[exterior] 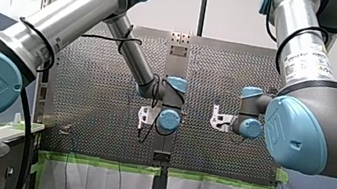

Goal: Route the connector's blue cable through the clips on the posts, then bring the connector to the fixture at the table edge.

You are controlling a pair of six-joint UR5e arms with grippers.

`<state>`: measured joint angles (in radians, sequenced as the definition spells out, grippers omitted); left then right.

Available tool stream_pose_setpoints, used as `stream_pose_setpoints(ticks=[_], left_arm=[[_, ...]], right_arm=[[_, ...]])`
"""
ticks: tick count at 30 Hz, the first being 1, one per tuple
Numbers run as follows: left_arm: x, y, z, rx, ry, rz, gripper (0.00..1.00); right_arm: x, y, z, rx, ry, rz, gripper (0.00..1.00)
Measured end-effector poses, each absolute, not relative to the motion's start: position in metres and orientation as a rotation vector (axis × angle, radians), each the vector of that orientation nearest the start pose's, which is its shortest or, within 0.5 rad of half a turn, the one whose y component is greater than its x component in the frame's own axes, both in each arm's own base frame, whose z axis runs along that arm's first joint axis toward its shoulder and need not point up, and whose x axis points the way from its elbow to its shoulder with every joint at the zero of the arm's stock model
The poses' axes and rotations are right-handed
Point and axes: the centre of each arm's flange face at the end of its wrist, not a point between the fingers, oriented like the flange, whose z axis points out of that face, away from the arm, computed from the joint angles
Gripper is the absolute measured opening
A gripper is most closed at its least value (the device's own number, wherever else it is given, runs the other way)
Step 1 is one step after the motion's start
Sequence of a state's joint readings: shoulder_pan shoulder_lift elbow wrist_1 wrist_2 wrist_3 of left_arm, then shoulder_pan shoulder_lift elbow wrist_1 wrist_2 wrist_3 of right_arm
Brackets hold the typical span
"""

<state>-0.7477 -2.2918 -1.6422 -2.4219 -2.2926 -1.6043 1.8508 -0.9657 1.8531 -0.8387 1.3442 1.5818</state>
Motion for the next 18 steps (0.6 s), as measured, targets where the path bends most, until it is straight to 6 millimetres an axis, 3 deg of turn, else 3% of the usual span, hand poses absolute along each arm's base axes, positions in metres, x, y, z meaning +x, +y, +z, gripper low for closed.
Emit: stream_pose_setpoints(ticks=[5, 12, 18], left_arm=[[0.406, -0.478, 0.111, 0.033, 1.604, 0.001, 1.0], [0.402, -0.486, 0.148, 0.041, 1.545, 0.002, 1.0], [0.403, -0.49, 0.157, 0.075, 1.519, 0.013, 1.0]], right_arm=[[0.315, -0.513, 0.105, 1.637, -0.947, 1.58, 0.0], [0.321, -0.509, 0.106, 1.663, -0.921, 1.606, 0.0], [0.325, -0.507, 0.108, 1.68, -0.898, 1.624, 0.0]])
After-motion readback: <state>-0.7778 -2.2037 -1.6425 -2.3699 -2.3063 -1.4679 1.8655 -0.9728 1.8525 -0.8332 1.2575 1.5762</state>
